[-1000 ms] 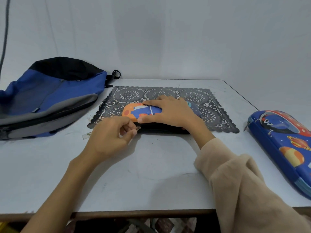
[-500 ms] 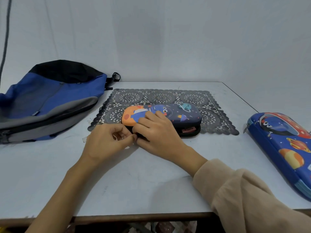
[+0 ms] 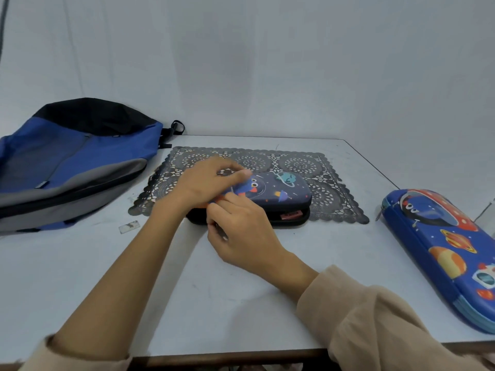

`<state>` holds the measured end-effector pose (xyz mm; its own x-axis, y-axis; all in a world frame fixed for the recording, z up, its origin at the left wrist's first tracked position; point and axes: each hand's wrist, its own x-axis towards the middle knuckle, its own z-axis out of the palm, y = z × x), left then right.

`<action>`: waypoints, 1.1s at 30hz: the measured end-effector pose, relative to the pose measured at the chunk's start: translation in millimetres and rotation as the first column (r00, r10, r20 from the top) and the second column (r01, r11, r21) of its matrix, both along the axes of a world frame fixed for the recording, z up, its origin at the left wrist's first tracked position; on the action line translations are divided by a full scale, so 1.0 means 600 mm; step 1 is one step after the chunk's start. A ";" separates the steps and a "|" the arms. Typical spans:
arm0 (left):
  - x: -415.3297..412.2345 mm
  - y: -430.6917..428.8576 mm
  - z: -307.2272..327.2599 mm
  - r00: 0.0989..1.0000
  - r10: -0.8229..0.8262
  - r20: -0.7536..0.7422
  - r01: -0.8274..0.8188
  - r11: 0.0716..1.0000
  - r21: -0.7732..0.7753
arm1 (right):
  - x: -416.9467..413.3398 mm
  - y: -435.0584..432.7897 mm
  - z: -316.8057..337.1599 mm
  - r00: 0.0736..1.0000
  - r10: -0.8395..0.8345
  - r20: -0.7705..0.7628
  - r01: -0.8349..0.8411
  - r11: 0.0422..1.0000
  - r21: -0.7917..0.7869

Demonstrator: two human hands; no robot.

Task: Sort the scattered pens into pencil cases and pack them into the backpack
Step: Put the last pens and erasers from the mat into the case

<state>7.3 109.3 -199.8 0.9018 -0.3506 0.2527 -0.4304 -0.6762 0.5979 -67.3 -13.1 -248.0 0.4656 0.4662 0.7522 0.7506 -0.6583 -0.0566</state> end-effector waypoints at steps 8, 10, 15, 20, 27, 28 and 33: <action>0.007 -0.009 -0.014 0.995 0.073 -0.074 -0.074 0.997 -0.005 | -0.009 -0.022 0.006 0.969 0.027 -0.246 0.012 0.988 0.153; 0.005 -0.009 -0.014 0.993 0.072 -0.093 -0.074 0.997 -0.021 | -0.011 -0.046 0.008 0.960 -0.009 -0.281 0.059 0.984 0.170; 0.009 -0.008 -0.021 0.993 0.100 -0.064 -0.101 0.995 -0.020 | -0.025 -0.134 0.006 0.905 -0.118 -0.408 0.228 0.946 0.231; 0.006 -0.005 -0.019 0.993 0.086 -0.084 -0.089 0.995 -0.034 | -0.041 -0.180 0.007 0.852 -0.123 -0.509 0.343 0.865 0.366; -0.003 -0.008 -0.013 0.997 0.044 -0.070 -0.045 0.999 -0.010 | -0.026 -0.230 0.022 0.767 -0.218 -0.604 0.526 0.753 0.396; -0.003 -0.008 -0.013 0.997 0.043 -0.066 -0.044 0.999 -0.010 | -0.017 -0.234 0.021 0.752 -0.250 -0.610 0.549 0.750 0.368; -0.007 -0.008 -0.011 0.997 0.052 -0.055 -0.052 0.999 -0.001 | 0.044 -0.246 0.029 0.725 -0.300 -0.620 0.580 0.751 0.315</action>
<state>3.1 104.4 -206.2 0.9312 -0.3024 0.2035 -0.3615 -0.6951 0.6214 -40.7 -161.0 -230.8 0.8872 -0.2324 0.3985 0.1409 -0.6859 -0.7139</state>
